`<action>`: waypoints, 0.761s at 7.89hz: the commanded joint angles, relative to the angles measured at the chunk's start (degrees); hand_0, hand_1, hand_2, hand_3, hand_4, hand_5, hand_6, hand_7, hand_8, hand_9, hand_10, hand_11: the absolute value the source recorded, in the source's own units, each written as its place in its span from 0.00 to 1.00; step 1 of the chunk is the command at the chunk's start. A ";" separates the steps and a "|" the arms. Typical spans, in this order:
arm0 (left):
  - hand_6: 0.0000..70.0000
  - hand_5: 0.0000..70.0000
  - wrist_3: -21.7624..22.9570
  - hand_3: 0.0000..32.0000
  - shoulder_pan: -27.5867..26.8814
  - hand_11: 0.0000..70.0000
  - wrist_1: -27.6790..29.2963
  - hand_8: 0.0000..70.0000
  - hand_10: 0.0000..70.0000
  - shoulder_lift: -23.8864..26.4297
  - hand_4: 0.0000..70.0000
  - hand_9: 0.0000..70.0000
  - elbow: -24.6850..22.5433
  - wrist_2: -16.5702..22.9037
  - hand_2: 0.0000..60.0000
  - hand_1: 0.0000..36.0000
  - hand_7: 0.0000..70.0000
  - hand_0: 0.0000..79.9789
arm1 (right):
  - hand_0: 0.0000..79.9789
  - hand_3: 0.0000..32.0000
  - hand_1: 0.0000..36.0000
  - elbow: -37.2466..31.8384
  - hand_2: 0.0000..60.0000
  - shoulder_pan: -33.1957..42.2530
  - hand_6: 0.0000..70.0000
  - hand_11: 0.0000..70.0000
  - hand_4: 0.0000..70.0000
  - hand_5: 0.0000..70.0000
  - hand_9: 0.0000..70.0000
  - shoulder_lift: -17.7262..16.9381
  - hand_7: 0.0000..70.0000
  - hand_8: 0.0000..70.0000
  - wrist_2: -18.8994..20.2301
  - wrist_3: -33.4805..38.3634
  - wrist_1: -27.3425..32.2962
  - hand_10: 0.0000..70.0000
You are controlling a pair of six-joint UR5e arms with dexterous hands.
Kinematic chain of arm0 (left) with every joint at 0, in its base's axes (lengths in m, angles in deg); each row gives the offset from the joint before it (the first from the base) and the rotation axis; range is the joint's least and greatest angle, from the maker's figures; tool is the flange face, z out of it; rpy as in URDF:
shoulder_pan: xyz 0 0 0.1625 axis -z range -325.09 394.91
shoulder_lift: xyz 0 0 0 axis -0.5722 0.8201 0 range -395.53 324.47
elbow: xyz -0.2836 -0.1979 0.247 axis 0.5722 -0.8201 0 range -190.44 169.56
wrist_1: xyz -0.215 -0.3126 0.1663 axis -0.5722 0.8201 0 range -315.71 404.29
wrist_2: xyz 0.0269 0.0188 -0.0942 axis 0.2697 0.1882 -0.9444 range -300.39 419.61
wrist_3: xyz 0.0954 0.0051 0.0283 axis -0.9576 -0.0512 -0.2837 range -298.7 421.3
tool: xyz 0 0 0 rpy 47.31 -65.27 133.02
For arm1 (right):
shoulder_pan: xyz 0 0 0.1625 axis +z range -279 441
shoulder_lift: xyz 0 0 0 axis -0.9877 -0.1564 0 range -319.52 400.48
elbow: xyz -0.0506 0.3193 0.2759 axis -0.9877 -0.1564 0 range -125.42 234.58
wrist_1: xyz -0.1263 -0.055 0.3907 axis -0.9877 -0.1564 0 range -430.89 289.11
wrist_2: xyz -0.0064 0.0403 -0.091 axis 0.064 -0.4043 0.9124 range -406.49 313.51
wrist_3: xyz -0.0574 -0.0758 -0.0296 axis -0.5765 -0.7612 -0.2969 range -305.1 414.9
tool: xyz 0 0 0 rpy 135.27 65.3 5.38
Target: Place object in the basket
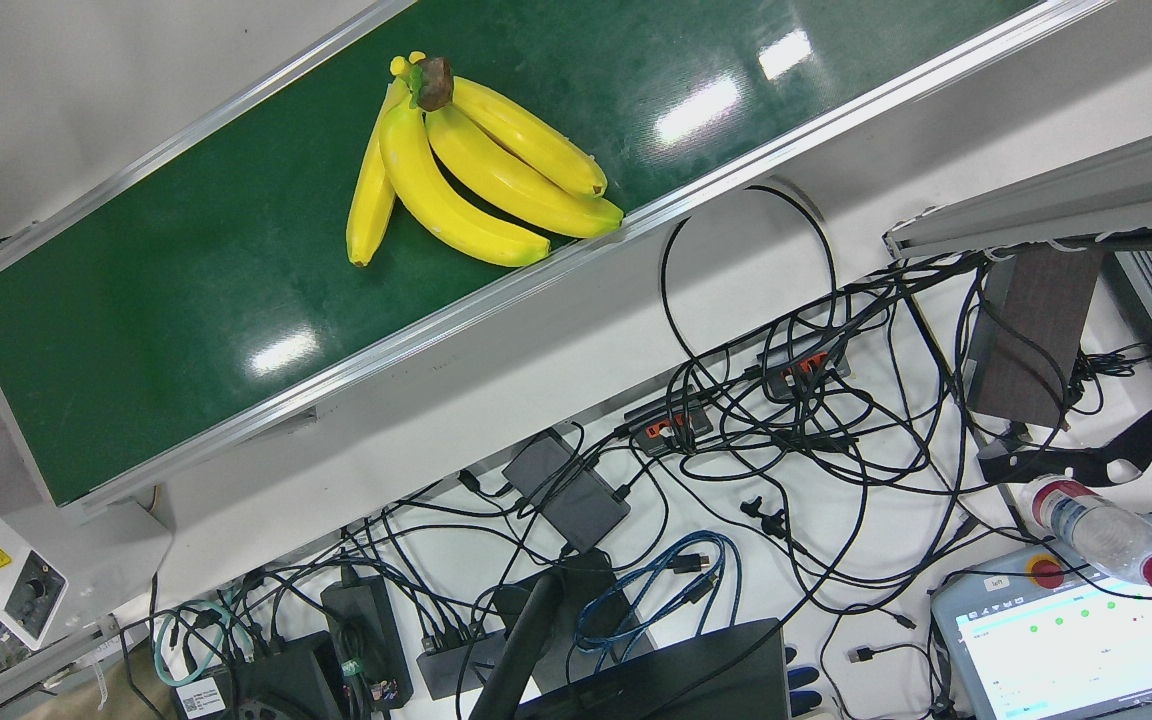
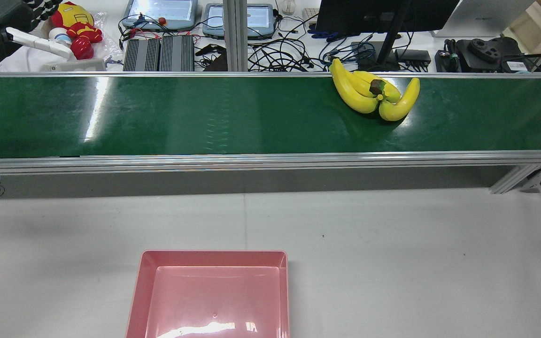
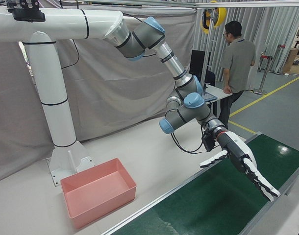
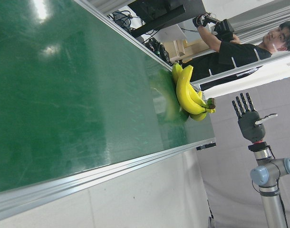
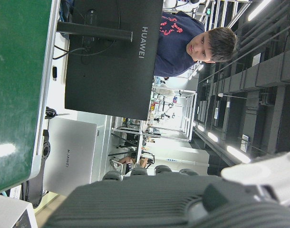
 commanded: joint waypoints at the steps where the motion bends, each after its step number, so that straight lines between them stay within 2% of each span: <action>1: 0.00 0.00 0.00 0.06 0.03 0.06 -0.06 0.05 0.02 0.05 0.09 0.09 -0.10 0.06 0.00 0.57 0.01 0.73 | 0.00 0.00 0.00 0.00 0.00 0.00 0.00 0.00 0.00 0.00 0.00 0.00 0.00 0.00 0.00 0.04 0.00 0.00; 6: 0.00 0.00 0.00 0.07 0.55 0.06 -0.14 0.05 0.02 -0.04 0.10 0.09 -0.10 0.06 0.00 0.57 0.01 0.73 | 0.00 0.00 0.00 0.00 0.00 0.00 0.00 0.00 0.00 0.00 0.00 0.00 0.00 0.00 0.00 0.04 0.00 0.00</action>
